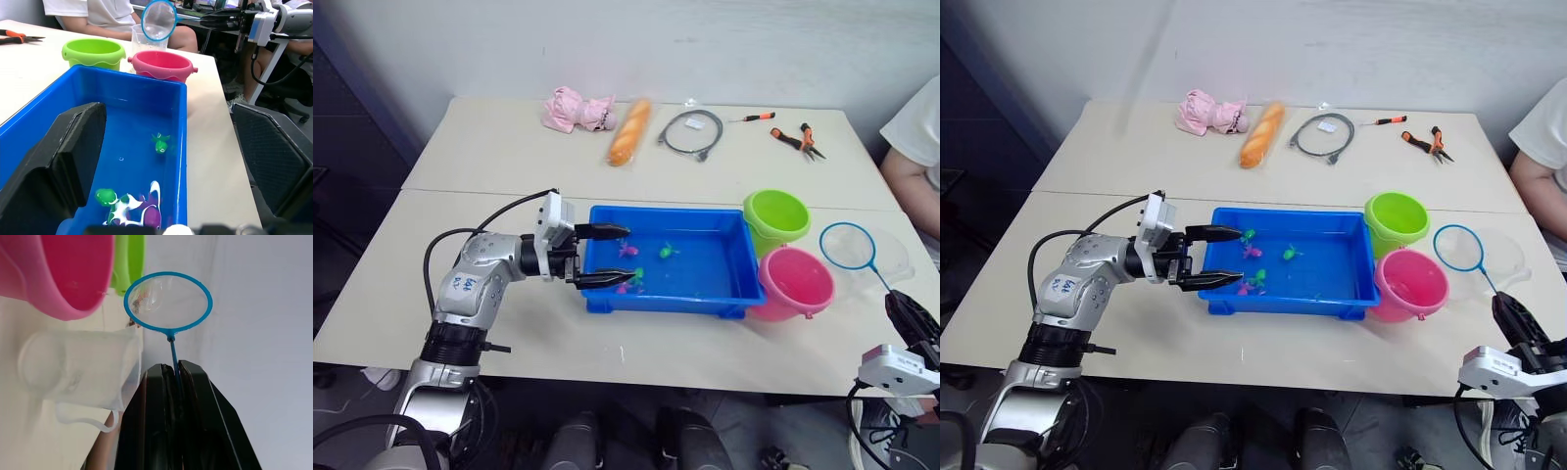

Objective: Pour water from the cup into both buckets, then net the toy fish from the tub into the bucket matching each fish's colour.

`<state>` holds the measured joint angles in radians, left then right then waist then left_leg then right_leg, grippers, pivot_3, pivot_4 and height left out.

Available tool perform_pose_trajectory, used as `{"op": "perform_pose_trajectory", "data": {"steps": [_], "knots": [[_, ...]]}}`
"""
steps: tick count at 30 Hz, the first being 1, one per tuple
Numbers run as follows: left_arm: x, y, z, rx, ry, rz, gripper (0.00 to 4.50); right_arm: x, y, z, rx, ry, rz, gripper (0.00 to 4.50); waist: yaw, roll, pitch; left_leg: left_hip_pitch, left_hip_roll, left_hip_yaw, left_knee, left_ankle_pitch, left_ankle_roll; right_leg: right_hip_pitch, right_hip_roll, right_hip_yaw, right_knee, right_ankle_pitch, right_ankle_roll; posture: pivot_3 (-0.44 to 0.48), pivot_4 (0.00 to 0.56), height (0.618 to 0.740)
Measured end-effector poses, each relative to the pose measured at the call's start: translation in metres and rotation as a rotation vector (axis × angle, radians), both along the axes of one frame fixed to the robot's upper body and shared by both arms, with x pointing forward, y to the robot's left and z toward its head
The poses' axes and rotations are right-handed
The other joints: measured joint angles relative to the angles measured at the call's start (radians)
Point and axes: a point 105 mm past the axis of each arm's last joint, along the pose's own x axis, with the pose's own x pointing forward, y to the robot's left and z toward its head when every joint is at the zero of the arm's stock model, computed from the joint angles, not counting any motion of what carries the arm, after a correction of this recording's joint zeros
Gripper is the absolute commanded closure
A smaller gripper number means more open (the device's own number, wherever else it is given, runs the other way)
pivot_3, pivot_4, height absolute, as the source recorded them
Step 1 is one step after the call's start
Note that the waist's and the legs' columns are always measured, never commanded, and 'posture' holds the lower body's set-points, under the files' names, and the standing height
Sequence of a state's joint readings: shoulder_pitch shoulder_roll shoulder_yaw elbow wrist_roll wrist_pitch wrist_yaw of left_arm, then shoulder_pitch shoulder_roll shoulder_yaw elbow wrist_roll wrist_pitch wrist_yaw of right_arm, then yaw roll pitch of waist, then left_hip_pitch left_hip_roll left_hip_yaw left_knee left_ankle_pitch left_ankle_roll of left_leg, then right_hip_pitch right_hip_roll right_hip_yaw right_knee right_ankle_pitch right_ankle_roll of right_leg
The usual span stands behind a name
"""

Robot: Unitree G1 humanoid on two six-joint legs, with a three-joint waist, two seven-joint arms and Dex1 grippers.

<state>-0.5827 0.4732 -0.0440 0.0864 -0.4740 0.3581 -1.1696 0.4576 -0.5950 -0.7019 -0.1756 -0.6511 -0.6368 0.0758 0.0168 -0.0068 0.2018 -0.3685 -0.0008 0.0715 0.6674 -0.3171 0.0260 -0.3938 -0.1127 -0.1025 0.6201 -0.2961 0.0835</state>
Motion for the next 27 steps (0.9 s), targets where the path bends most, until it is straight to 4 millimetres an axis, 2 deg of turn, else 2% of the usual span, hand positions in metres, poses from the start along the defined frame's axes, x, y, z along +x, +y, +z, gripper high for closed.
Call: {"op": "perform_pose_trajectory", "data": {"steps": [2,7,9,11,13,15,18,22,27], "knots": [[0.0,0.003,-0.002,0.004,0.005,0.01,0.11,0.002,0.007,0.008,0.117,-0.013,0.052,4.5,-0.008,0.0,0.0,0.0,0.0,0.0,0.0,0.0,0.0,0.0,0.0,0.0,0.0,0.0,0.0,0.0,0.15,0.74],[0.001,0.026,-0.009,0.034,0.017,0.077,0.11,0.022,0.036,0.031,0.6,0.103,0.259,4.5,-0.023,0.0,0.0,0.001,0.002,-0.001,0.0,0.001,0.001,0.001,0.0,-0.001,0.002,0.0,0.0,0.0,0.15,0.74],[0.0,0.036,-0.014,0.041,0.027,0.111,0.11,0.032,0.05,0.046,0.72,0.154,0.345,4.5,-0.021,0.0,0.0,0.001,0.002,-0.001,0.0,0.001,0.001,0.001,-0.001,-0.001,0.002,0.0,0.0,0.0,0.15,0.74],[0.001,0.046,-0.015,0.046,0.03,0.153,0.11,0.042,0.072,0.062,0.788,0.236,0.448,4.5,-0.018,0.0,0.0,0.0,0.002,-0.003,0.0,0.001,0.002,0.0,-0.001,-0.001,0.001,0.0,0.0,0.0,0.15,0.74],[0.002,0.053,-0.014,0.056,0.022,0.179,0.11,0.045,0.095,0.07,0.802,0.328,0.53,4.5,-0.01,0.0,0.0,-0.001,0.001,-0.005,0.0,0.001,0.001,0.001,-0.001,-0.003,0.001,0.0,-0.001,0.0,0.15,0.74],[0.002,0.065,-0.015,0.077,0.016,0.218,0.11,0.049,0.114,0.067,0.794,0.452,0.571,4.5,-0.002,0.0,0.0,-0.002,0.001,-0.006,0.0,0.0,0.002,0.0,-0.001,-0.004,0.0,0.0,-0.001,0.0,0.15,0.74],[0.002,0.08,-0.014,0.098,0.008,0.258,0.11,0.059,0.13,0.061,0.762,0.577,0.581,4.5,0.005,0.0,0.0,-0.003,0.0,-0.004,0.001,-0.001,0.004,0.0,-0.003,-0.004,-0.001,0.0,-0.001,0.0,0.15,0.74],[-0.001,0.089,-0.015,0.118,0.011,0.277,0.11,0.08,0.133,0.055,0.577,0.689,0.546,4.5,0.008,0.0,0.0,-0.004,-0.001,-0.005,0.001,-0.002,0.005,0.0,-0.004,-0.005,-0.003,0.0,0.0,0.0,0.15,0.74],[-0.004,0.084,-0.015,0.122,0.007,0.263,0.11,0.095,0.148,0.038,0.402,0.786,0.645,4.5,0.004,0.0,0.0,-0.006,-0.001,-0.005,0.001,-0.002,0.005,0.0,-0.002,-0.006,-0.002,0.001,0.001,0.0,0.15,0.74]]}}
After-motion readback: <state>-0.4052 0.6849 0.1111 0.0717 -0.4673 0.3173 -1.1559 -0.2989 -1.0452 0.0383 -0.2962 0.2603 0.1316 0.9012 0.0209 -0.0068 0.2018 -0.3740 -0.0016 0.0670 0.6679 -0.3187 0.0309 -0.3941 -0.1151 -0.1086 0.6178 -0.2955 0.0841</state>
